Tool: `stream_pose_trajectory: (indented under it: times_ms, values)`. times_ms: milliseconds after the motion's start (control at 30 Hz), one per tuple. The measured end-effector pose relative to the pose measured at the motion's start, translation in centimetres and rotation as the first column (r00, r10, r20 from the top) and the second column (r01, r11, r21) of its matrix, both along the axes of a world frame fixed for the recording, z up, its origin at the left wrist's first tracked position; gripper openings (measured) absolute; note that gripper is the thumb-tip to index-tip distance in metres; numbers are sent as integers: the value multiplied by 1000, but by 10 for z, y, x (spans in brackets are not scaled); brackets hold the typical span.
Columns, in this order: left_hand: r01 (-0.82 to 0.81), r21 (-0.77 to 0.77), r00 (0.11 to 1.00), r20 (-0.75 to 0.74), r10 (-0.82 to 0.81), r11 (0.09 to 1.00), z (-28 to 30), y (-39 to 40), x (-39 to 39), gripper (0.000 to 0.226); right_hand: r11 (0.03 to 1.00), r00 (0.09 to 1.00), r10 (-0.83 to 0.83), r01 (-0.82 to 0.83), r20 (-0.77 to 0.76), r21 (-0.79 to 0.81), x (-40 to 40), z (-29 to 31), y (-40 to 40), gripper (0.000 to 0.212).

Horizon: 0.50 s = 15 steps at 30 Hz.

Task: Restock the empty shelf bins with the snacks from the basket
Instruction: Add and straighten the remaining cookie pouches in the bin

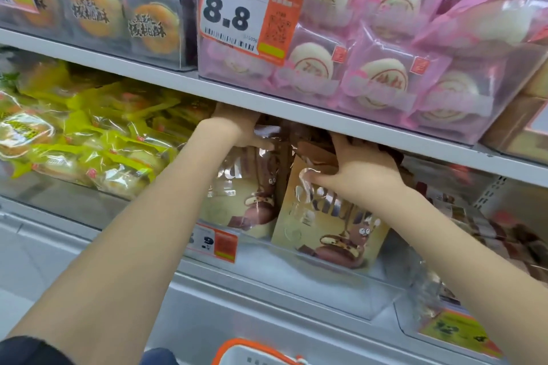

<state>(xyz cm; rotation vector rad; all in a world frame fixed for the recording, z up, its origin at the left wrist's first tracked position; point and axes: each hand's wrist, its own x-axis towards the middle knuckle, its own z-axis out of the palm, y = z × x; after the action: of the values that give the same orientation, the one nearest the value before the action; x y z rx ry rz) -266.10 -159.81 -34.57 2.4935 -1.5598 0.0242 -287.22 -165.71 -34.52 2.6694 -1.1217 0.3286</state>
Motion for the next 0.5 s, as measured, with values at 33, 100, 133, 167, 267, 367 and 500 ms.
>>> stream_pose_trajectory:
  times_ms: [33,100,133,167,267,367,500]
  values:
    - [-16,-18,1000,-2,16,1000,2,2,-2,64,1000,1000,6,-6,-4,-20,-1,1,4,79]
    - [-26,-67,998,-66,22,997,5,9,-8,47,999,998,34,-36,-50,-40,-6,3,12,58]
    - [-12,-78,995,-102,4,997,5,17,-14,36,998,995,55,-57,-77,-21,-11,5,18,48]
    - [8,-98,996,-86,-16,995,3,26,-22,28,997,992,77,-77,-101,7,-16,7,24,41]
    - [115,-151,968,241,-76,982,-2,60,-50,25,988,977,152,-146,-152,48,-35,10,42,24]
    - [243,-106,915,355,-191,964,-6,94,-87,23,970,942,238,-241,-236,18,-56,5,58,17]
    - [265,-108,909,358,-211,958,-22,122,-120,43,961,946,244,-206,-214,184,-76,-5,71,27]
